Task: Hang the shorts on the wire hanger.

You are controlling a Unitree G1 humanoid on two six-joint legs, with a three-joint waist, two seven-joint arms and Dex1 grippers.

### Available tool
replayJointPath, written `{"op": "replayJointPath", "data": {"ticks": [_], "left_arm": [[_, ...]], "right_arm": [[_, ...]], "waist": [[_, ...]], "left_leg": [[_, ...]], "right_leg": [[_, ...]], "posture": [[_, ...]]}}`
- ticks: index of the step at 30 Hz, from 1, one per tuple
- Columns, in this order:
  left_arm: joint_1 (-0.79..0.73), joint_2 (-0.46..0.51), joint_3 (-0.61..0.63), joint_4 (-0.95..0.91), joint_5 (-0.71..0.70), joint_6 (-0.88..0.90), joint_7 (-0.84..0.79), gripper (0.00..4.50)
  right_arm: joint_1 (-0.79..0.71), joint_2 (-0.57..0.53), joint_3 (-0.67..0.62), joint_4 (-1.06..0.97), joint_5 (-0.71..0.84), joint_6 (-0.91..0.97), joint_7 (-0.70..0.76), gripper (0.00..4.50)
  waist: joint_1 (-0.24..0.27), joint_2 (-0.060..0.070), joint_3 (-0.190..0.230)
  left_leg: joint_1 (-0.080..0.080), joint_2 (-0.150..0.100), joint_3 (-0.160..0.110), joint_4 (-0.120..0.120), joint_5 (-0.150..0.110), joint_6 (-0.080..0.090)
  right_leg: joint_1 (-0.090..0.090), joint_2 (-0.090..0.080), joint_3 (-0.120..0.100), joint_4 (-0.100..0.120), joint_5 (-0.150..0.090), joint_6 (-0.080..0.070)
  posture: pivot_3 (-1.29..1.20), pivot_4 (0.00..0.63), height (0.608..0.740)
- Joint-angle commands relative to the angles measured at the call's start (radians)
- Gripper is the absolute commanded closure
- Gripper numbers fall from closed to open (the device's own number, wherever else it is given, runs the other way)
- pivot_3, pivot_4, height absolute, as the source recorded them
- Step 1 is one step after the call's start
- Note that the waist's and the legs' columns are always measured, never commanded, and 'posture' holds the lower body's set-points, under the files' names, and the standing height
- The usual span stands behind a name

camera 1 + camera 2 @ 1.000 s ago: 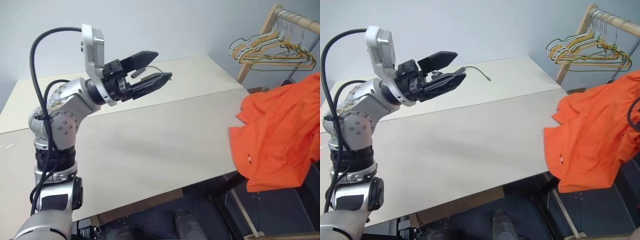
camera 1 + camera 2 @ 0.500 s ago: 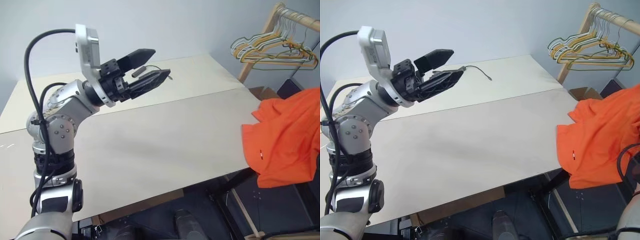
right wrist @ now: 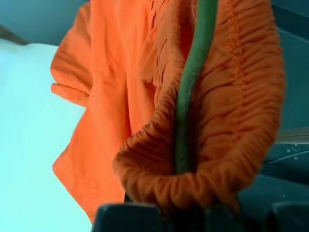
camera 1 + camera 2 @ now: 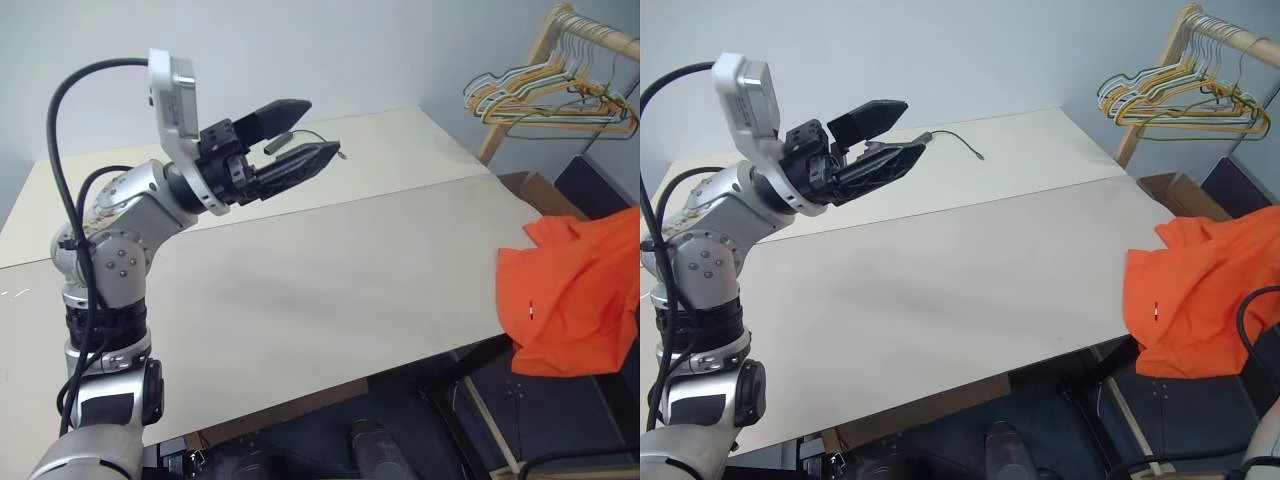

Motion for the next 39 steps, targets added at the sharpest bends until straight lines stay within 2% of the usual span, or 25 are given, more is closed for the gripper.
{"op": "replayJointPath", "data": {"ticks": [1, 6, 10, 12, 20, 27, 33, 37, 39], "left_arm": [[-0.016, 0.022, 0.002, -0.006, 0.012, -0.019, -0.025, 0.00], [-0.018, 0.029, 0.003, 0.011, 0.025, -0.020, -0.040, 0.00], [-0.013, 0.028, 0.001, 0.011, 0.029, -0.020, -0.043, 0.00], [-0.012, 0.028, 0.001, 0.010, 0.030, -0.020, -0.044, 0.00], [-0.021, 0.037, 0.001, 0.022, 0.034, -0.020, -0.061, 0.00], [-0.021, 0.045, -0.002, 0.023, 0.037, -0.019, -0.074, 0.00], [-0.002, 0.049, -0.010, 0.022, 0.066, -0.035, -0.083, 0.00], [0.044, 0.036, -0.016, 0.027, 0.134, -0.107, -0.083, 0.00], [0.074, 0.042, -0.026, 0.029, 0.171, -0.138, -0.090, 0.00]], "right_arm": [[0.011, -0.002, 0.049, -0.083, 0.003, 0.019, 0.042, 3.65], [0.038, 0.021, 0.112, -0.219, -0.003, 0.064, 0.084, 2.07], [0.070, 0.043, 0.114, -0.328, -0.008, 0.119, 0.098, 0.61], [0.092, 0.058, 0.110, -0.393, -0.016, 0.141, 0.102, 0.03], [0.229, 0.175, 0.129, -0.804, -0.102, 0.063, 0.046, 0.03], [0.354, 0.245, 0.187, -1.025, -0.191, -0.146, 0.029, 0.03], [0.462, 0.275, 0.249, -1.175, -0.275, -0.441, 0.028, 0.03], [0.483, 0.312, 0.266, -1.258, -0.233, -0.633, 0.127, 0.03], [0.498, 0.329, 0.288, -1.289, -0.163, -0.683, 0.253, 0.03]], "waist": [[-0.002, 0.000, 0.000], [-0.008, 0.005, 0.000], [-0.009, 0.005, 0.000], [-0.011, 0.005, 0.000], [-0.020, 0.007, -0.001], [-0.024, 0.007, -0.001], [-0.027, 0.007, -0.001], [-0.029, 0.007, -0.001], [-0.029, 0.007, -0.001]], "left_leg": [[0.000, 0.000, 0.000, 0.000, 0.000, 0.000], [0.001, -0.001, 0.000, 0.000, 0.000, 0.000], [0.001, 0.000, 0.000, 0.000, 0.000, 0.000], [0.000, -0.001, 0.000, 0.001, 0.000, 0.000], [0.000, -0.001, 0.000, 0.002, 0.002, -0.003], [0.001, -0.002, 0.000, 0.003, 0.002, -0.003], [0.001, -0.002, 0.000, 0.003, 0.002, -0.002], [0.002, -0.002, 0.000, 0.003, 0.001, -0.001], [0.003, -0.002, 0.000, 0.003, 0.000, 0.001]], "right_leg": [[0.000, 0.000, 0.000, 0.000, 0.000, 0.000], [0.000, 0.000, 0.001, 0.001, 0.000, 0.001], [0.000, 0.000, 0.001, 0.001, 0.000, 0.001], [0.000, 0.000, 0.001, 0.001, 0.000, 0.002], [0.000, -0.001, 0.002, 0.003, 0.000, 0.003], [0.000, -0.002, 0.002, 0.003, 0.001, 0.003], [0.000, -0.002, 0.002, 0.003, 0.001, 0.003], [0.001, -0.002, 0.002, 0.004, 0.001, 0.003], [0.002, -0.002, 0.003, 0.004, 0.001, 0.003]], "posture": [[-0.26, 0.066, 0.740], [-0.27, 0.071, 0.740], [-0.27, 0.072, 0.740], [-0.28, 0.073, 0.740], [-0.28, 0.073, 0.740], [-0.28, 0.076, 0.740], [-0.27, 0.079, 0.740], [-0.26, 0.080, 0.740], [-0.25, 0.080, 0.740]]}}
